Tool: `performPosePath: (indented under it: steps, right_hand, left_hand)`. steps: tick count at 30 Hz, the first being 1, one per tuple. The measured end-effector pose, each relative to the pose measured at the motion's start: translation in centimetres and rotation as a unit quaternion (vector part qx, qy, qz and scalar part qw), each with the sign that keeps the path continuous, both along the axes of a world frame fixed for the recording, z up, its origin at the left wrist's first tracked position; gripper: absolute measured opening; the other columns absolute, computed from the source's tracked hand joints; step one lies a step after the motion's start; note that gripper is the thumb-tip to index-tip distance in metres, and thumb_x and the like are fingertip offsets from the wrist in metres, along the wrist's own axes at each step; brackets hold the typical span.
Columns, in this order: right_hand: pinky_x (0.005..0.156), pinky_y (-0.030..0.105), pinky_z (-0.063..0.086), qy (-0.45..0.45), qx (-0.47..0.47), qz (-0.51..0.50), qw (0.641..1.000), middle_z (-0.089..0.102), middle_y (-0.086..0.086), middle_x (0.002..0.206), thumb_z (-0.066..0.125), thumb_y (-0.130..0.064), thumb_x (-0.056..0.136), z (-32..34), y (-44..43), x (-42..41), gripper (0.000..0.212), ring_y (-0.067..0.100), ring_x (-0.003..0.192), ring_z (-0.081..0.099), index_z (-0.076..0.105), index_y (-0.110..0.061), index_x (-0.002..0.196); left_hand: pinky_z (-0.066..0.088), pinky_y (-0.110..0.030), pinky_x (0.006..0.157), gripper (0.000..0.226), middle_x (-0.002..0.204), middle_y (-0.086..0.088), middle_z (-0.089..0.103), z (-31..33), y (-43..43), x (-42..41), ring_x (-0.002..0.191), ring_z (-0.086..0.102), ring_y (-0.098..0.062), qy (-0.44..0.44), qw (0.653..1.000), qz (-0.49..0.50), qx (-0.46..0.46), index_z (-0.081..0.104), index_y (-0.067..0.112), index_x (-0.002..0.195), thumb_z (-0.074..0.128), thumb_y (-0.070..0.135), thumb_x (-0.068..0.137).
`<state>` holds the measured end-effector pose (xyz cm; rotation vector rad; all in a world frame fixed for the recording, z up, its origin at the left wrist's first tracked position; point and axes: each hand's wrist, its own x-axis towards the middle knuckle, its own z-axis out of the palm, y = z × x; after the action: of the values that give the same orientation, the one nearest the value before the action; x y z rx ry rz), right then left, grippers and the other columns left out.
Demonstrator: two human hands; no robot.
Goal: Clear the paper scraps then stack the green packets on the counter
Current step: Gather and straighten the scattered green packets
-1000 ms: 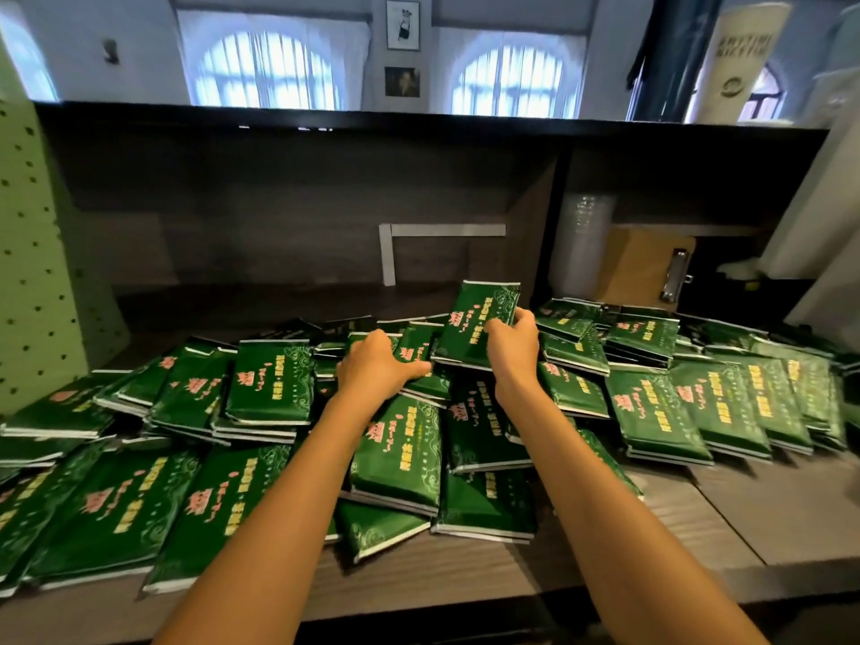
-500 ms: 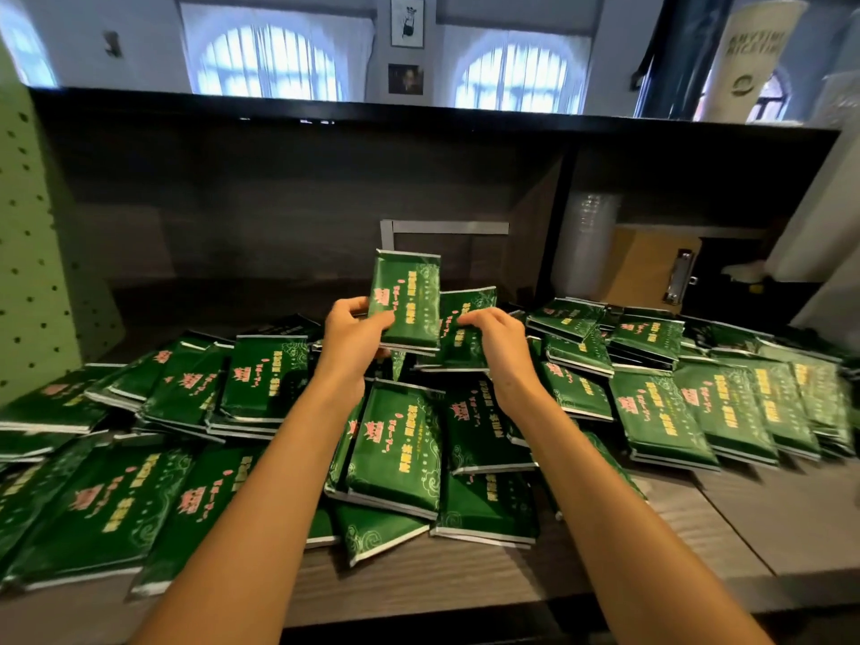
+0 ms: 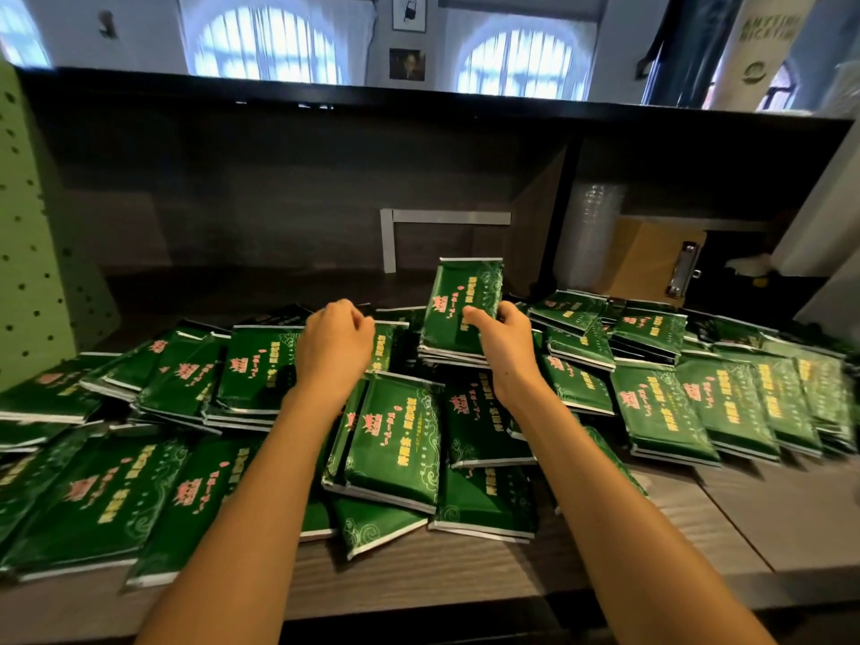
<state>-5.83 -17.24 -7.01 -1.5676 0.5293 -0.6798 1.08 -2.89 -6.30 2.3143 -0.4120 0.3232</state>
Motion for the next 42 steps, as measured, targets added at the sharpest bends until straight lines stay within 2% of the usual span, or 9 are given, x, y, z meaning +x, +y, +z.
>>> performPosePath:
  steps: [5, 10, 16, 19, 24, 27, 34, 38, 42]
  right_hand:
    - [0.092, 0.044, 0.046, 0.022, -0.008, -0.018, 1.000, 0.060, 0.019, 0.115, 0.056, -0.011, 0.090, -0.1, 0.2, -0.3, 0.023, 0.035, 0.108, 0.057, 0.053, 0.000, 0.110]
    - [0.093, 0.047, 0.045, 0.034, -0.017, -0.010, 0.999, 0.058, 0.018, 0.118, 0.057, -0.014, 0.090, -0.3, 0.4, -0.2, 0.025, 0.035, 0.109, 0.055, 0.052, -0.001, 0.111]
    - [0.091, 0.044, 0.045, 0.030, -0.033, -0.006, 0.999, 0.059, 0.015, 0.117, 0.056, -0.015, 0.091, -0.5, 0.3, 0.0, 0.022, 0.032, 0.108, 0.056, 0.052, -0.005, 0.110]
    - [0.086, 0.036, 0.041, 0.021, -0.044, 0.005, 0.999, 0.054, 0.004, 0.118, 0.056, -0.017, 0.092, -0.5, 0.3, 0.0, 0.031, 0.023, 0.105, 0.052, 0.048, -0.009, 0.120]
    - [0.088, 0.031, 0.037, 0.001, -0.045, 0.012, 0.999, 0.051, 0.005, 0.131, 0.053, -0.018, 0.094, -0.5, 0.3, 0.1, 0.040, 0.020, 0.116, 0.048, 0.043, -0.009, 0.132]
    - [0.103, 0.033, 0.032, -0.010, -0.046, 0.019, 0.999, 0.036, 0.003, 0.148, 0.052, -0.019, 0.095, -0.4, 0.3, -0.1, 0.052, 0.020, 0.136, 0.034, 0.033, -0.013, 0.143]
    - [0.105, 0.028, 0.028, -0.017, -0.007, 0.070, 0.997, 0.033, 0.002, 0.150, 0.046, -0.017, 0.098, 0.1, 0.9, -0.3, 0.050, 0.018, 0.139, 0.028, 0.029, -0.012, 0.145]
    - [0.074, 0.012, 0.047, -0.042, 0.031, 0.115, 0.992, 0.058, -0.004, 0.102, 0.040, -0.019, 0.101, 0.3, 1.7, -0.4, 0.020, 0.008, 0.093, 0.054, 0.052, -0.012, 0.115]
    - [0.085, 0.016, 0.039, -0.032, -0.002, 0.138, 0.990, 0.060, -0.007, 0.108, 0.050, -0.030, 0.096, 0.1, 1.7, -0.5, 0.017, -0.004, 0.089, 0.052, 0.054, -0.017, 0.107]
  left_hand:
    - [0.038, -0.043, 0.099, 0.054, 0.133, -0.016, 0.047, -1.6, -0.3, 0.8, 0.125, 0.042, -0.033, 0.061, 0.990, -0.001, 0.128, 0.049, 0.006, 0.123, 0.060, 0.044, 0.086]
    - [0.038, -0.041, 0.097, 0.078, 0.135, -0.017, 0.046, -1.6, 0.2, 1.1, 0.127, 0.042, -0.034, 0.108, 0.979, 0.041, 0.168, 0.040, 0.005, 0.132, 0.066, 0.054, 0.077]
    - [0.041, -0.033, 0.070, 0.033, 0.103, -0.017, 0.064, -1.3, 0.1, 1.7, 0.099, 0.060, -0.034, 0.125, 0.992, 0.014, -0.033, 0.061, 0.001, 0.099, 0.072, 0.027, 0.081]
    - [0.042, -0.036, 0.075, 0.029, 0.115, -0.018, 0.060, -0.6, -0.1, 1.7, 0.101, 0.057, -0.032, 0.094, 0.985, 0.023, -0.145, 0.054, -0.002, 0.112, 0.055, 0.020, 0.092]
    - [0.041, -0.013, 0.049, 0.015, 0.090, 0.004, 0.049, 0.4, -0.3, 0.8, 0.066, 0.045, -0.003, 0.054, 0.930, -0.003, -0.364, 0.037, 0.010, 0.113, 0.040, 0.012, 0.099]
    - [0.047, -0.016, 0.067, 0.014, 0.092, 0.008, 0.049, 0.9, -0.3, 0.4, 0.078, 0.052, -0.002, 0.059, 0.886, -0.040, -0.457, 0.040, 0.015, 0.109, 0.047, 0.012, 0.096]
    - [0.056, -0.023, 0.068, 0.032, 0.096, 0.001, 0.063, 0.8, -1.6, -1.0, 0.082, 0.062, -0.010, 0.171, 0.843, -0.162, -0.483, 0.048, 0.011, 0.113, 0.061, 0.000, 0.087]
    - [0.055, -0.019, 0.063, 0.037, 0.095, 0.001, 0.062, 0.4, -2.1, -1.1, 0.082, 0.062, -0.009, 0.171, 0.846, -0.153, -0.481, 0.049, 0.007, 0.118, 0.063, -0.001, 0.084]
    - [0.056, -0.021, 0.064, 0.035, 0.094, 0.001, 0.061, 0.2, -2.3, -1.4, 0.081, 0.062, -0.008, 0.170, 0.853, -0.145, -0.472, 0.049, 0.006, 0.119, 0.060, -0.001, 0.087]
